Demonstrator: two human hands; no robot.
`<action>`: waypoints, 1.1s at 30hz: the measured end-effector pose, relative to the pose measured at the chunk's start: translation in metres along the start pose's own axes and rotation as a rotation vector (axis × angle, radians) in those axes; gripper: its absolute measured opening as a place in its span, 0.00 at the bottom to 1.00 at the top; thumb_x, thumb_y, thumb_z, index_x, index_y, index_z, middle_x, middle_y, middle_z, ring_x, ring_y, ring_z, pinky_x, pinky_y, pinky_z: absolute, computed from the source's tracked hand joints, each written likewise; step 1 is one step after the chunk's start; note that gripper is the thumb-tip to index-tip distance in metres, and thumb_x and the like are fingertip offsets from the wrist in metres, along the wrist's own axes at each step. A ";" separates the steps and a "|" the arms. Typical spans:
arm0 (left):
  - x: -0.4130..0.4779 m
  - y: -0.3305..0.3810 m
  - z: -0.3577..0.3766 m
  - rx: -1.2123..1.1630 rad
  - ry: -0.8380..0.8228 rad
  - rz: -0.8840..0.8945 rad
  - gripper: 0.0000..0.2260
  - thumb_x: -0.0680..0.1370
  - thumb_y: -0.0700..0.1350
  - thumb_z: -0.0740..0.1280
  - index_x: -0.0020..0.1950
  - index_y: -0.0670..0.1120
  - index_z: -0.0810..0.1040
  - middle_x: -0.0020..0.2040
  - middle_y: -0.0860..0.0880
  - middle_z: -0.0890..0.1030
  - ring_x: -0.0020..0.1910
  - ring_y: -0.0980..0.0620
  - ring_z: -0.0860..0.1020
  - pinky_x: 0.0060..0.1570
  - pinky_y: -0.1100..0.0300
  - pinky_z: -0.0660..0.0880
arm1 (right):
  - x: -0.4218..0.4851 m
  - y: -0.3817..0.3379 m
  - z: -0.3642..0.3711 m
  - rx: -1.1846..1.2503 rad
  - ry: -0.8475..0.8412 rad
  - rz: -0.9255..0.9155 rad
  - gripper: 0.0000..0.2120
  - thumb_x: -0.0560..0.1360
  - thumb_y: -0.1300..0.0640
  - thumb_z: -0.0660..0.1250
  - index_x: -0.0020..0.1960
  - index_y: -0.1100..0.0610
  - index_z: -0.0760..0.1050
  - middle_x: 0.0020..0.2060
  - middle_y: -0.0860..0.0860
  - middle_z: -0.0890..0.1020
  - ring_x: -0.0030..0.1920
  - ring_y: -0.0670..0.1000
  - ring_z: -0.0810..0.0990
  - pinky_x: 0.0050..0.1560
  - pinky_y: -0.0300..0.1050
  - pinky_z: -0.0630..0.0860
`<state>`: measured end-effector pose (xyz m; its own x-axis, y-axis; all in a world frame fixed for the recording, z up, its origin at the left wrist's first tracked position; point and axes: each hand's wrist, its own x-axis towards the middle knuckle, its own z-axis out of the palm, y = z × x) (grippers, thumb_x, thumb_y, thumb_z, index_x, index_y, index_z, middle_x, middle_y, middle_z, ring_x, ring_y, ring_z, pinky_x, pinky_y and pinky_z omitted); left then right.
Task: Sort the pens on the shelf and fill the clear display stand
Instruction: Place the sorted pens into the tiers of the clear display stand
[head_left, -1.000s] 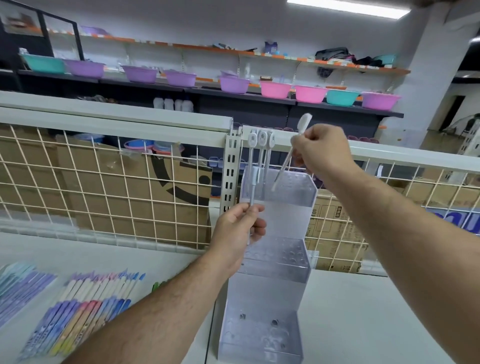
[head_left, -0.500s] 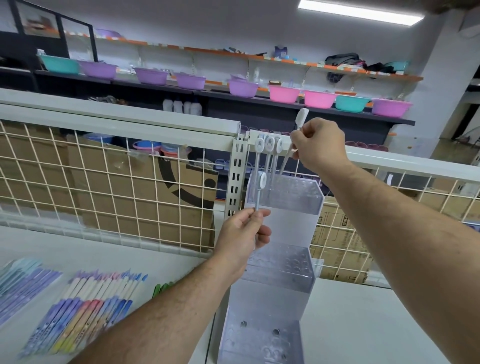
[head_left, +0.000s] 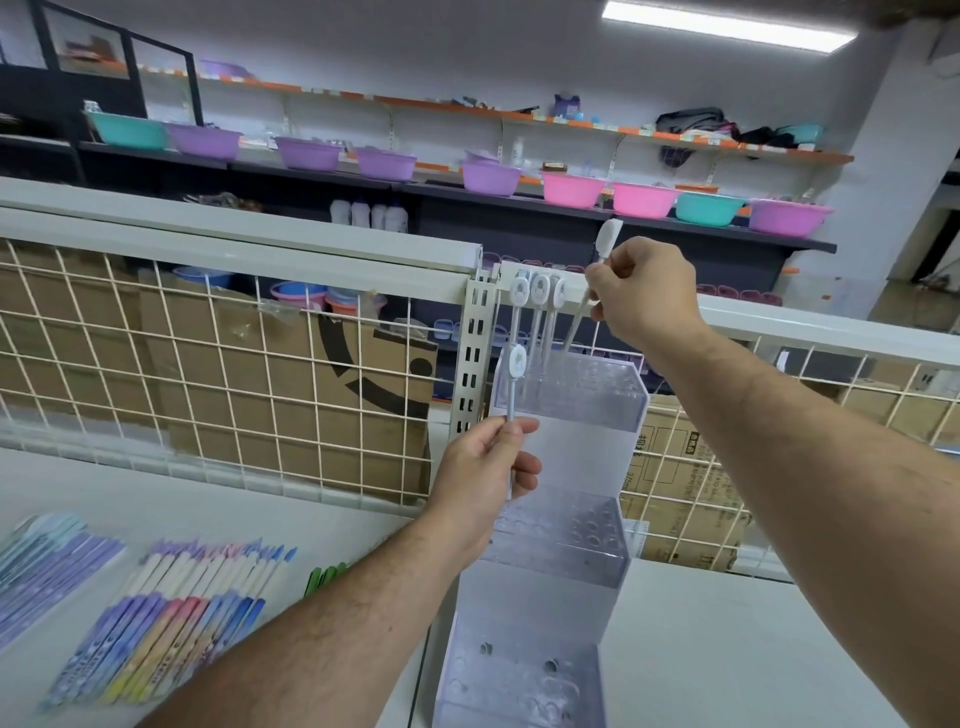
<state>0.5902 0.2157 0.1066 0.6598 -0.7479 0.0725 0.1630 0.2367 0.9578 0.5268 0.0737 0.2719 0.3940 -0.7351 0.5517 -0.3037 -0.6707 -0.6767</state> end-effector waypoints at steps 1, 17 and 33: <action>0.000 0.000 0.000 0.001 0.000 -0.001 0.11 0.84 0.49 0.62 0.50 0.57 0.85 0.38 0.48 0.83 0.38 0.52 0.81 0.45 0.58 0.79 | 0.000 0.001 0.000 -0.012 -0.005 -0.006 0.06 0.80 0.54 0.68 0.46 0.54 0.78 0.41 0.52 0.83 0.41 0.53 0.85 0.49 0.55 0.84; 0.002 -0.001 0.000 0.025 0.003 0.007 0.12 0.84 0.49 0.62 0.50 0.56 0.85 0.37 0.49 0.83 0.37 0.53 0.80 0.45 0.58 0.79 | -0.010 0.022 0.020 -0.161 -0.221 0.037 0.07 0.78 0.56 0.71 0.42 0.55 0.80 0.33 0.51 0.84 0.31 0.46 0.84 0.33 0.41 0.76; 0.002 0.013 0.017 0.257 -0.102 0.178 0.08 0.82 0.52 0.65 0.45 0.58 0.82 0.37 0.50 0.84 0.35 0.55 0.81 0.33 0.65 0.73 | -0.082 0.023 -0.015 -0.036 -0.560 -0.029 0.09 0.76 0.57 0.74 0.40 0.61 0.82 0.26 0.47 0.80 0.24 0.40 0.75 0.24 0.31 0.68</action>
<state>0.5810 0.2068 0.1239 0.5822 -0.7703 0.2600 -0.1476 0.2144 0.9655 0.4744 0.1174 0.2186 0.8000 -0.5581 0.2204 -0.3114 -0.7001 -0.6426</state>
